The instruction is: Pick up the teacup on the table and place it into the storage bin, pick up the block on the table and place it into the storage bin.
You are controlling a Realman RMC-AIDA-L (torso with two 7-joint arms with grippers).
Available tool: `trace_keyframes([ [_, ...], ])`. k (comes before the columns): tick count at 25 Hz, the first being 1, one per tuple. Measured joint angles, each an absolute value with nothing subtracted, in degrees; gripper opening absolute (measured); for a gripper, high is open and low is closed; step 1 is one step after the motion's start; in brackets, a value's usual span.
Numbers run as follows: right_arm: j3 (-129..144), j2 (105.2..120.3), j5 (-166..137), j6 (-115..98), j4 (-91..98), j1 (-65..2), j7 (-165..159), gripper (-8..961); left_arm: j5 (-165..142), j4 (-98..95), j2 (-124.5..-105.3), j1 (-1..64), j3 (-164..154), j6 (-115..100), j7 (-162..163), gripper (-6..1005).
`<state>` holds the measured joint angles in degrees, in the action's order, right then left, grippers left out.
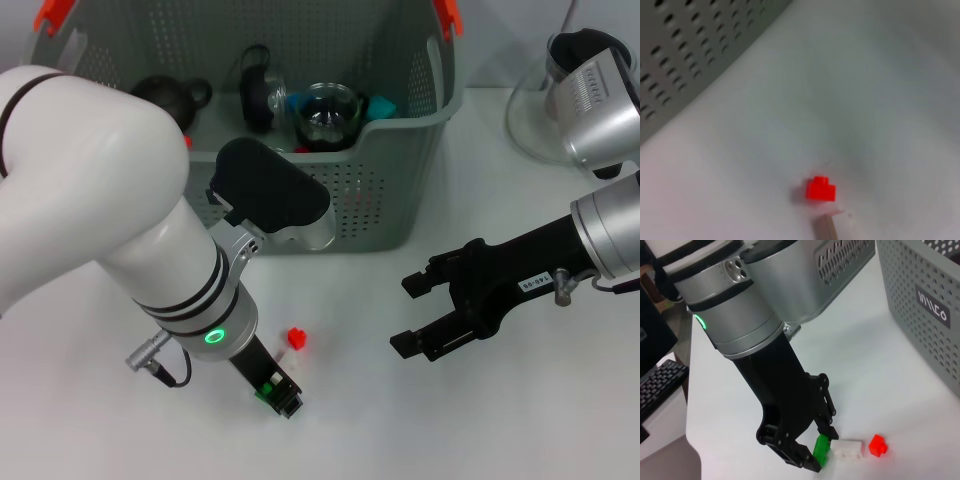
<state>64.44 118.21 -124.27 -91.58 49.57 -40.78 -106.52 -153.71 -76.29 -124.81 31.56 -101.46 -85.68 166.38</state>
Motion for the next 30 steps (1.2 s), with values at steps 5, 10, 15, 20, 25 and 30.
trace_keyframes([
  [5, 64.42, 118.15, -124.27, -91.58, 49.6, -40.78, -106.52, 929, -153.74, -76.39, -124.8, 31.66, -101.46, -85.93, 166.14, 407],
  [10, 64.42, 118.12, -124.28, -91.58, 49.58, -40.78, -106.52, 928, -153.91, -76.45, -124.78, 31.78, -101.43, -86.22, 166.07, 407],
  [15, 64.25, 118.12, -124.27, -91.58, 49.57, -40.73, -106.52, 928, -156.64, -78.53, -124.64, 31.77, -100.19, -88.41, 165.93, 407],
  [20, 63.83, 117.98, -124.28, -91.92, 49.65, -40.53, -106.52, 928, -158.94, -85.8, -124.47, 30.76, -95.29, -93.62, 164.37, 407],
  [25, 63.81, 117.79, -124.28, -92.02, 49.54, -40.21, -106.74, 928, -156.77, -96.54, -124.43, 29.55, -86.97, -98.99, 161.1, 407],
  [30, 63.76, 117.43, -124.28, -92.56, 49.38, -39.99, -107.2, 928, -148.05, -104.82, -124.27, 30.9, -77.67, -103.42, 158.52, 407],
])
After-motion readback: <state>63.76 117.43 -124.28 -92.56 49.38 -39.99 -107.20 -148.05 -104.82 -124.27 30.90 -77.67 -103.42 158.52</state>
